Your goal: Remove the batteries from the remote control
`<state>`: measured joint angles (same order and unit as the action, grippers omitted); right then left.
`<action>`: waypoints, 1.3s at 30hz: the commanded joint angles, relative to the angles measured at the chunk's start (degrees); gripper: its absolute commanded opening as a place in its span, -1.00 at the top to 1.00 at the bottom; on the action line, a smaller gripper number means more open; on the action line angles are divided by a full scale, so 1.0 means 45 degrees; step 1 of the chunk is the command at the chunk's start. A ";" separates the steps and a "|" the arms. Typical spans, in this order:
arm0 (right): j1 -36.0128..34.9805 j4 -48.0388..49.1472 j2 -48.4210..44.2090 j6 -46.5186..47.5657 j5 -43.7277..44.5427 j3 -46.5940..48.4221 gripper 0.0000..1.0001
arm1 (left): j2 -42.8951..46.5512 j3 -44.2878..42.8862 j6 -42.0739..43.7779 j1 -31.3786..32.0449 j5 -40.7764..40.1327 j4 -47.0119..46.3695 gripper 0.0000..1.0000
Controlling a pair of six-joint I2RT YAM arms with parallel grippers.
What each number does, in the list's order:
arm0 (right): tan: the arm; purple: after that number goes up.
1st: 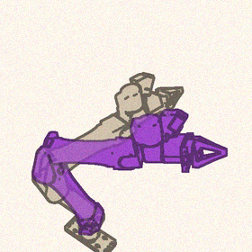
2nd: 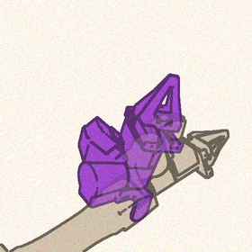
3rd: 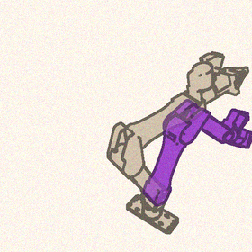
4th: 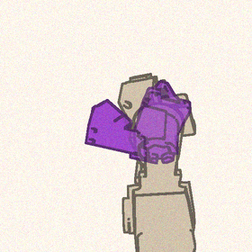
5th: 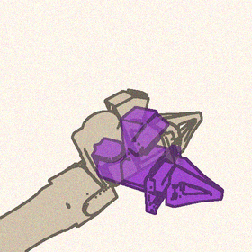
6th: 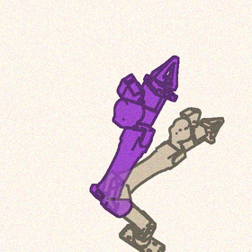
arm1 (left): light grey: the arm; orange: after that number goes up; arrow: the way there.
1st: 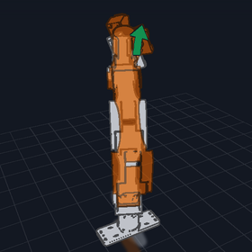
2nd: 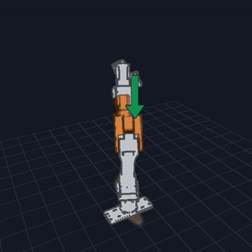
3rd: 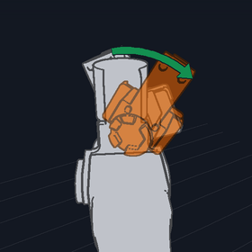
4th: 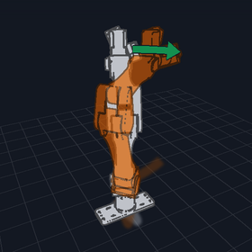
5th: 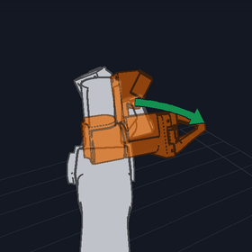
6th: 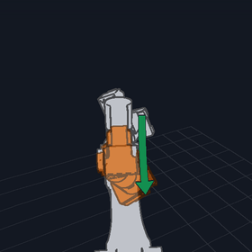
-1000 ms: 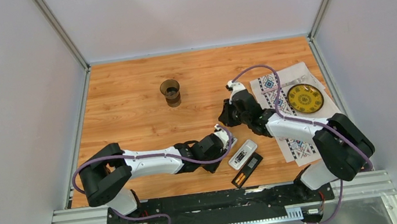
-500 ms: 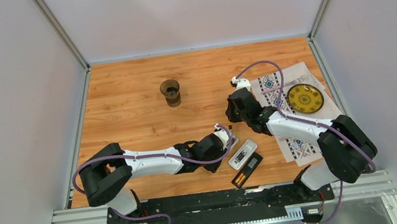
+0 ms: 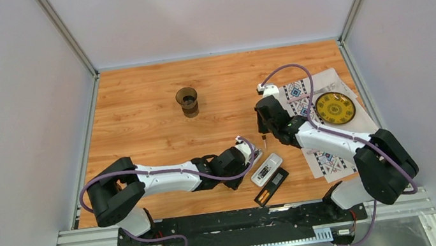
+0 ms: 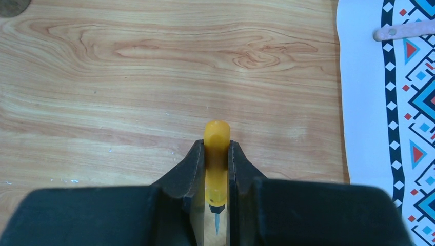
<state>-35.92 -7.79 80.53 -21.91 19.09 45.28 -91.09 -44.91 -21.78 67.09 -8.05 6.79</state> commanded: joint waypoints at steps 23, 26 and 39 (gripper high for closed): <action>-0.0571 0.2317 -0.0302 0.0436 -0.3500 0.0309 1.00 | -0.0012 -0.0197 -0.0023 0.0013 -0.0066 0.1011 1.00; -0.0747 0.2414 0.0285 0.0436 -0.3500 0.0407 1.00 | -0.0012 -0.0178 -0.0062 0.0032 -0.0046 0.0992 1.00; -0.1509 0.2962 0.0854 0.0377 -0.0834 -0.0178 1.00 | -0.0051 -0.0177 -0.0043 0.0013 -0.0027 0.0914 1.00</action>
<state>-41.25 1.15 84.05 -19.75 5.39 44.62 -91.07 -45.25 -21.76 67.11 -8.45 7.86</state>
